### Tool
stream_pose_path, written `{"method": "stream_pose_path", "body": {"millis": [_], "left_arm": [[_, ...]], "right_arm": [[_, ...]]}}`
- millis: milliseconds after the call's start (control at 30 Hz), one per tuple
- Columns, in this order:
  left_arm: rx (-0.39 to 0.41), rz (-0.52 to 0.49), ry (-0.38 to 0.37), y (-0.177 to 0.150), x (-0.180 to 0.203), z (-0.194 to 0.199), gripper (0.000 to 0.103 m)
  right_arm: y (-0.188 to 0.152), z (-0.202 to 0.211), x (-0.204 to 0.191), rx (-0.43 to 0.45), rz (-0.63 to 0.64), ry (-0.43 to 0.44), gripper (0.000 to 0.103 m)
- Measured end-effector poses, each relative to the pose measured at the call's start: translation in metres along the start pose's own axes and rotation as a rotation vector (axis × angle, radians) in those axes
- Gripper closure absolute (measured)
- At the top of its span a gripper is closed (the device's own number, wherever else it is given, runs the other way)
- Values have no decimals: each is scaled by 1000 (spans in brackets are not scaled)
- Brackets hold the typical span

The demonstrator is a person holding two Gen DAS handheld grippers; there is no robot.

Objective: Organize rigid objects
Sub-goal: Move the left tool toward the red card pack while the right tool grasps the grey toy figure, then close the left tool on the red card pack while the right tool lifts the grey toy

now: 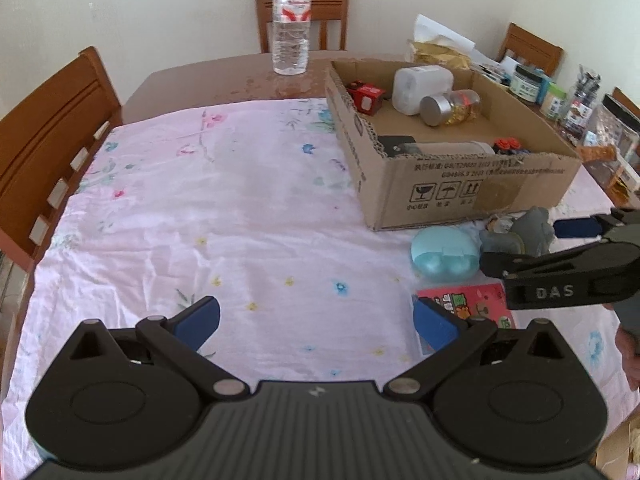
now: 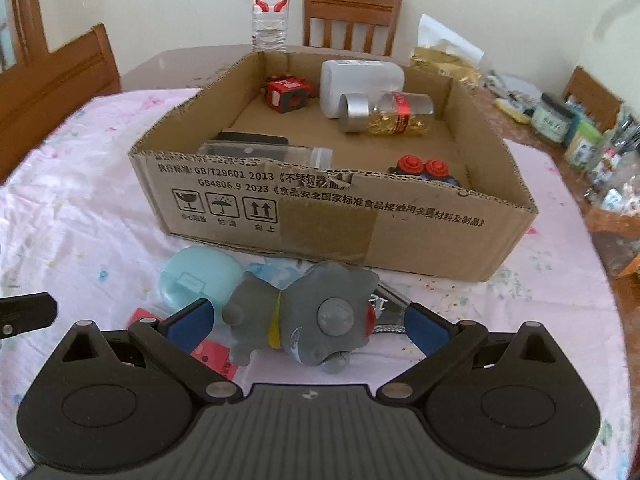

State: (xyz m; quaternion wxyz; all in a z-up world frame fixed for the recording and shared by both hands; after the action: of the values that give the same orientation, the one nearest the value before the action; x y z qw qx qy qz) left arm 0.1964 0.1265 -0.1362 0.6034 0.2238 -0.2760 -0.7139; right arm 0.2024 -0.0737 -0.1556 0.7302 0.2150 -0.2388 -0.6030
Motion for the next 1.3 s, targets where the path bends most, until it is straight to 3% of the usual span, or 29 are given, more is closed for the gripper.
{"method": "stream_pose_path", "body": {"millis": [167, 333, 900, 1300], "left_arm": [[-1, -36, -16, -1, 5, -3, 1], [-9, -16, -23, -3, 8, -5, 1], [-39, -62, -135, -9, 71, -18, 1], [-59, -84, -146, -13, 105, -38, 1]], "right_arm": [[0, -1, -9, 16, 50, -61, 5], [-1, -2, -12, 3, 68, -55, 26], [2, 19, 18, 6, 73, 1, 26], [-2, 24, 46, -17, 96, -2, 26]]}}
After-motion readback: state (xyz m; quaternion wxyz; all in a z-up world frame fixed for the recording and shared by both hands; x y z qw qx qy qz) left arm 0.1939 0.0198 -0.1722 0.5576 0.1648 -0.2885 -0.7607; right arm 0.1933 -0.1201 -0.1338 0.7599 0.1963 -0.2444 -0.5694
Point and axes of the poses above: each gripper's, at about its wrist camera, not at the fingertips, and z roughly against the way its jaws point, x to its right, y to its top, the point moved 6 cm from there along -z, roughly the way its jaws point, and after that the axes turned 3 degrees about x, right-handed, at the moved point
